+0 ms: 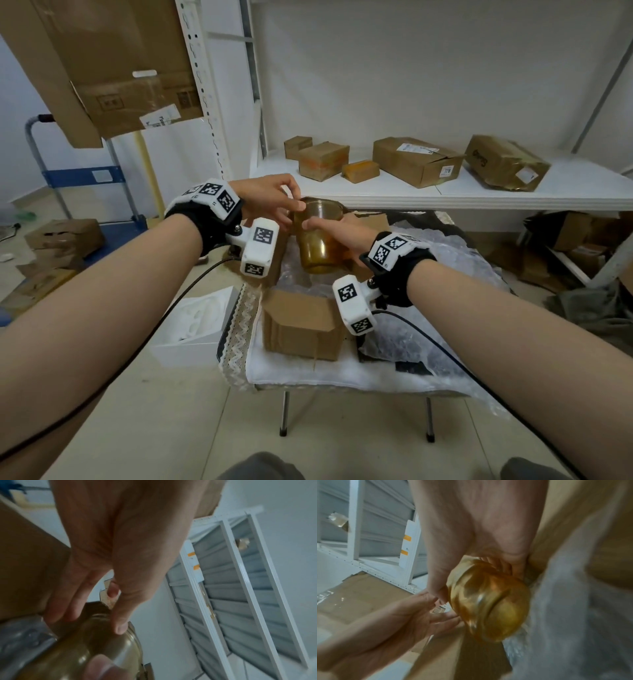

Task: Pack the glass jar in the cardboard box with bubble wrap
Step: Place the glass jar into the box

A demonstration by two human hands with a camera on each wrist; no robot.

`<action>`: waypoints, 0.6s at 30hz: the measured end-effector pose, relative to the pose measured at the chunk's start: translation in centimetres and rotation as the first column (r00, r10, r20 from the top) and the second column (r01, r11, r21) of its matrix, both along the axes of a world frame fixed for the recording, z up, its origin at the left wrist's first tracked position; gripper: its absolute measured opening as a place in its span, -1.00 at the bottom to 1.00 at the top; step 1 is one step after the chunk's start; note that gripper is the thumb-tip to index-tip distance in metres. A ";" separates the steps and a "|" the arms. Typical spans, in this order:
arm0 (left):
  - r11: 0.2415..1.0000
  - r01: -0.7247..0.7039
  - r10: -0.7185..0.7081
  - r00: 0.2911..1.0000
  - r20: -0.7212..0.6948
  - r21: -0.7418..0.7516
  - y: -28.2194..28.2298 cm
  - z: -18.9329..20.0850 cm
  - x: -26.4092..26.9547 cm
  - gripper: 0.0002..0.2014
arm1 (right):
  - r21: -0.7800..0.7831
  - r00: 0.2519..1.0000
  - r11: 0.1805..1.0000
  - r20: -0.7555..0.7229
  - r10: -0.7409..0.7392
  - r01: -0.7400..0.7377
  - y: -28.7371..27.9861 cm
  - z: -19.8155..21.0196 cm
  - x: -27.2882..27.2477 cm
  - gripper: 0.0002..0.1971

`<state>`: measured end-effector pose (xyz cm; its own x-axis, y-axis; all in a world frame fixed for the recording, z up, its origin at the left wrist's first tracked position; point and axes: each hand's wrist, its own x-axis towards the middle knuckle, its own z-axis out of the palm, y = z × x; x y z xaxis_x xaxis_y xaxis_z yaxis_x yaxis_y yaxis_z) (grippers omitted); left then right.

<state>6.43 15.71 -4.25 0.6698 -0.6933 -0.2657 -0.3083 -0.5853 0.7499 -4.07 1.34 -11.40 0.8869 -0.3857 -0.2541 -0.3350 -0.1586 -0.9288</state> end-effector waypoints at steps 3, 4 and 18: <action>0.968 -0.024 -0.034 0.973 0.227 0.248 -0.3 0.1 -1.0 -0.91 | 0.096 0.993 0.992 0.073 -0.093 0.086 0.0 0.2 -0.7 0.08; 0.945 -0.025 -0.074 0.956 0.285 0.327 -0.6 -0.2 -1.4 -0.91 | 0.130 0.990 0.987 0.090 -0.107 0.095 -0.2 0.2 -0.7 0.08; 0.548 -0.117 -0.483 0.764 0.427 0.828 -3.4 -2.2 -5.1 -0.79 | 0.266 0.969 0.961 0.211 -0.127 0.068 -0.6 -0.7 -1.8 -0.02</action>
<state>1.31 12.28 -6.48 0.7613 -0.5221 -0.3844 -0.6430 -0.6841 -0.3444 -5.87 0.71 -12.08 0.8934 -0.4216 -0.1550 -0.1161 0.1165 -0.9864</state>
